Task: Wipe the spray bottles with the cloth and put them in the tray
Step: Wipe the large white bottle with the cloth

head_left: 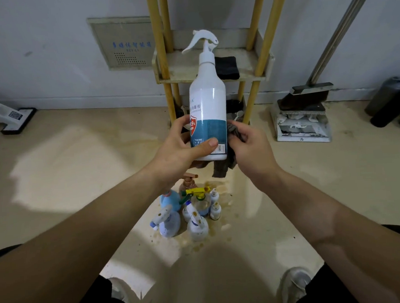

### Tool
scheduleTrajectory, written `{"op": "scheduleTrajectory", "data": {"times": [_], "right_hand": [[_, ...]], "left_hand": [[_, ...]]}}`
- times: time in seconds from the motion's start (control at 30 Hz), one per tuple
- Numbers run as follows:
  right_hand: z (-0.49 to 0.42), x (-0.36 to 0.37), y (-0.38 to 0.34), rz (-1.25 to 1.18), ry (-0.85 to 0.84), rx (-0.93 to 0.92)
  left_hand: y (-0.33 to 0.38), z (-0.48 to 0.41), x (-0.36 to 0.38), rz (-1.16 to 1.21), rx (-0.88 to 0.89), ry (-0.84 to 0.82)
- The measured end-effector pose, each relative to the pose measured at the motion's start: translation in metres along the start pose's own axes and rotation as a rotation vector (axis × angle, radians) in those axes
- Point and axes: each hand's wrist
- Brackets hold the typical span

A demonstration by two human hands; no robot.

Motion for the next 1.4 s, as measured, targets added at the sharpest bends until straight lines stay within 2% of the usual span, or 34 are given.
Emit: {"op": "scheduleTrajectory", "data": {"times": [0.07,0.17,0.33,0.43,0.53,0.6,0.8,0.97,1.1,1.2,1.33,1.4], "right_hand": [[-0.005,0.002,-0.002,-0.048,0.055,-0.005],[0.0,0.009,-0.001,0.048,0.112,-0.103],[0.013,0.016,0.004,0.088,0.04,-0.179],[0.009,0.015,0.005,0.025,0.083,-0.168],[0.005,0.014,0.005,-0.031,0.096,-0.141],[0.003,0.013,0.005,-0.056,0.094,-0.128],[0.0,0.01,0.002,-0.09,0.097,-0.11],[0.011,0.019,-0.003,-0.081,0.055,-0.218],[0.012,0.02,-0.001,-0.057,0.041,-0.265],[0.008,0.019,-0.001,-0.083,0.086,-0.212],[-0.007,0.011,-0.004,-0.253,0.087,0.019],[-0.01,0.007,-0.005,-0.249,0.08,0.069]], "left_hand": [[-0.001,-0.002,0.004,0.0,-0.005,0.007],[-0.004,-0.007,0.004,0.056,-0.028,0.094],[-0.005,-0.008,-0.004,-0.04,0.025,0.186],[-0.003,-0.007,0.001,-0.034,0.006,0.181],[0.006,-0.007,0.0,0.176,-0.09,0.183],[0.009,-0.007,-0.004,0.23,-0.102,0.181],[0.01,-0.001,-0.005,0.11,-0.033,0.127],[0.013,-0.006,-0.011,0.126,-0.028,0.179],[0.014,-0.004,-0.01,0.166,-0.013,0.155],[0.013,-0.003,-0.011,0.163,0.013,0.117],[0.01,-0.001,-0.011,0.182,-0.004,0.025],[0.007,-0.002,-0.008,0.183,-0.024,0.02]]}}
Point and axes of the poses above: each hand's wrist, its own z-axis away from the middle knuckle, its own x-axis out of the palm, y = z × x, and after that the axes turned 12 degrees about -z, right-handed
